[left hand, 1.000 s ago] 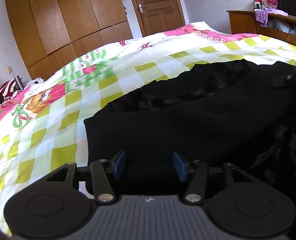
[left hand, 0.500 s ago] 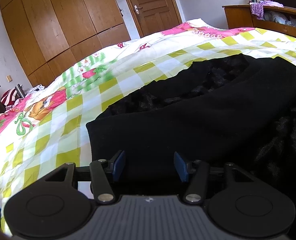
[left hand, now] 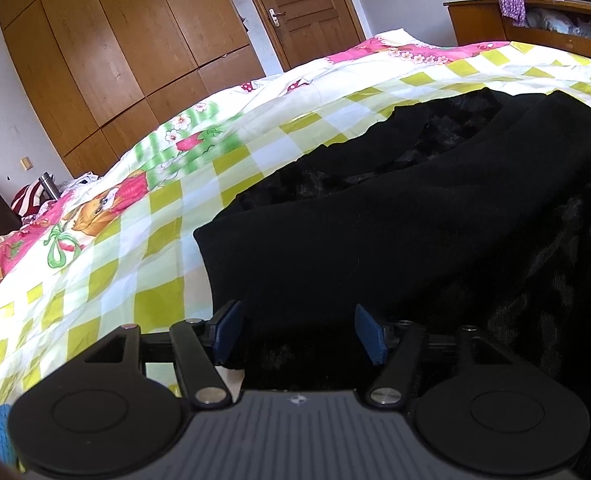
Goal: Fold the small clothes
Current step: 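Press the folded sweater flat with the left gripper while the right gripper smooths it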
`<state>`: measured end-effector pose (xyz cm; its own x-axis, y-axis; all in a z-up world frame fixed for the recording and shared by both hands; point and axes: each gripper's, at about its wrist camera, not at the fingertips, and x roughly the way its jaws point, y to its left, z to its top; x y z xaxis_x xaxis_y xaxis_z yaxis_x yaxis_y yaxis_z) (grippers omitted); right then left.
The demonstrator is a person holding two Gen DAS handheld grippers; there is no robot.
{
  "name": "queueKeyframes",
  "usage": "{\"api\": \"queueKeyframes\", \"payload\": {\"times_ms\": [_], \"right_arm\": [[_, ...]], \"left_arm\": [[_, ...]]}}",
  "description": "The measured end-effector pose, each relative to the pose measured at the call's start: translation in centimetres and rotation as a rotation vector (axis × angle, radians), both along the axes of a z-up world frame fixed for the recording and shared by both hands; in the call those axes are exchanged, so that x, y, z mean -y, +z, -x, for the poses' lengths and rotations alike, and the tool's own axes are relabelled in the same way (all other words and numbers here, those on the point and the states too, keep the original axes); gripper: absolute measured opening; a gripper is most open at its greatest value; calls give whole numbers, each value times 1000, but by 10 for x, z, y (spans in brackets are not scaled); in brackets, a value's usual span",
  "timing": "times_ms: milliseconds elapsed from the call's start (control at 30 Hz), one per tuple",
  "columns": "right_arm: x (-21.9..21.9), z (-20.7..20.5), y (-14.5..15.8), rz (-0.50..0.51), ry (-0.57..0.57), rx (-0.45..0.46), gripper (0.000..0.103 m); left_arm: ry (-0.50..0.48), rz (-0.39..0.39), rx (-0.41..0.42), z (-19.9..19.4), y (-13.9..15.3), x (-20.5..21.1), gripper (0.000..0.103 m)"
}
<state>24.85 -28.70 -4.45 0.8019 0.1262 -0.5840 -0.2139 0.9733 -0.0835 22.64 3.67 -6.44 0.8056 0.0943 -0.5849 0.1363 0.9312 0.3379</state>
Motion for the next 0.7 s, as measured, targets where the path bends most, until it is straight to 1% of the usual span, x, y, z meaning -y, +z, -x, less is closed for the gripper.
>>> {"api": "queueKeyframes", "payload": {"times_ms": [67,133,167,200,233,267,333,367,467,500,567,633,700], "right_arm": [[7,-2,-1,-79,-15,-8,33],[6,-9,-4,-124,-9,-16,32],[5,-13,-6,-137,-5,-22,31],[5,-16,-6,-148,-11,-31,22],[5,-17,-5,-156,-20,-43,18],[6,-15,0,-164,-19,-41,18],[6,-6,10,-132,-14,-3,16],[5,-4,12,-109,-11,-3,16],[-4,-15,0,-23,-19,-68,17],[-8,-15,0,2,-16,-65,19],[-11,-13,8,7,-23,-50,20],[-10,-5,18,10,-41,-13,21],[-14,8,24,57,-41,30,26]], "left_arm": [[4,1,2,2,-3,0,76],[9,7,4,3,-2,0,76],[11,11,5,4,-2,-1,76],[16,14,6,5,-1,-3,76],[23,13,6,6,-1,-5,76],[30,11,3,7,-2,-8,76],[49,6,-5,9,-7,-13,76],[58,14,-11,9,-10,-16,77],[76,49,-13,12,-9,-22,77],[77,46,-8,13,-8,-23,77],[74,33,3,17,-6,-24,77],[76,27,8,19,-6,-29,77],[84,38,11,21,-4,-35,77]]}}
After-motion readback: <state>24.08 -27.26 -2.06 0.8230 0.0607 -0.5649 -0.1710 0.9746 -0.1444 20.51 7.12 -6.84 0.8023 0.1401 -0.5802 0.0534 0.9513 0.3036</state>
